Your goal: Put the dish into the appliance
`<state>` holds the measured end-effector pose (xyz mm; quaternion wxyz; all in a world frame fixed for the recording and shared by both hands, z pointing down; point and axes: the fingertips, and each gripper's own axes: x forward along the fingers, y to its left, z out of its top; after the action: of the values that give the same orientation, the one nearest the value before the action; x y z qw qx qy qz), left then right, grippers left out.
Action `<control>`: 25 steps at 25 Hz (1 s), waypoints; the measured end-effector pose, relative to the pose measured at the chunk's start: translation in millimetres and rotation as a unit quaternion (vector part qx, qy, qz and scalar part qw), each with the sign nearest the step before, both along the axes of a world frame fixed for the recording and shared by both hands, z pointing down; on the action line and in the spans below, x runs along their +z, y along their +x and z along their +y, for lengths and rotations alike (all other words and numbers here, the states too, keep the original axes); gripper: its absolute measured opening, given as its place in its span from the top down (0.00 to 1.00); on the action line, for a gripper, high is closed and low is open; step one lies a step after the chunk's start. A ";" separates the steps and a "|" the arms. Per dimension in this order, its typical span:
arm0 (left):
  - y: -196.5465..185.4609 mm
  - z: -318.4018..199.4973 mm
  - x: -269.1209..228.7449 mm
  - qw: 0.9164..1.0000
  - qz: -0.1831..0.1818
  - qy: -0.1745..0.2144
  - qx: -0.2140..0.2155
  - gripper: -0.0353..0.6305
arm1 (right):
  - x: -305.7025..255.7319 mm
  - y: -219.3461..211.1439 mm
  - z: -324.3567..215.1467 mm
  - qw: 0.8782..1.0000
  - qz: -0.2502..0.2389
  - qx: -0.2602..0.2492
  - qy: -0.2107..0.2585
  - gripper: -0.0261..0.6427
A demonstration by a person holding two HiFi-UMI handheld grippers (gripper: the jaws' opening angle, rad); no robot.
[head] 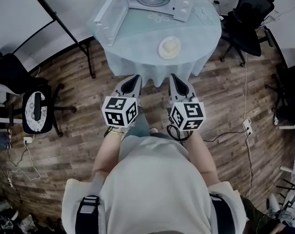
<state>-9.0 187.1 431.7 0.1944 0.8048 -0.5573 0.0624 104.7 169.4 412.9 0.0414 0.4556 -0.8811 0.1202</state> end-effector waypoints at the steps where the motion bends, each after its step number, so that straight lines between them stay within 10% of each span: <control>1: -0.8 -2.7 1.3 1.000 0.000 -0.001 0.000 0.96 | 1.6 -0.7 -2.0 1.000 0.000 -0.001 -0.001 0.95; 25: -17.0 -184.6 61.4 0.996 0.002 -0.050 0.079 0.96 | 57.0 -4.4 -169.3 0.996 0.029 0.070 -0.042 0.95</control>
<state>-26.0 2.5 493.0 0.2298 0.8357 -0.4878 0.1040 100.3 0.1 469.9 0.0773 0.5175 -0.8395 0.1466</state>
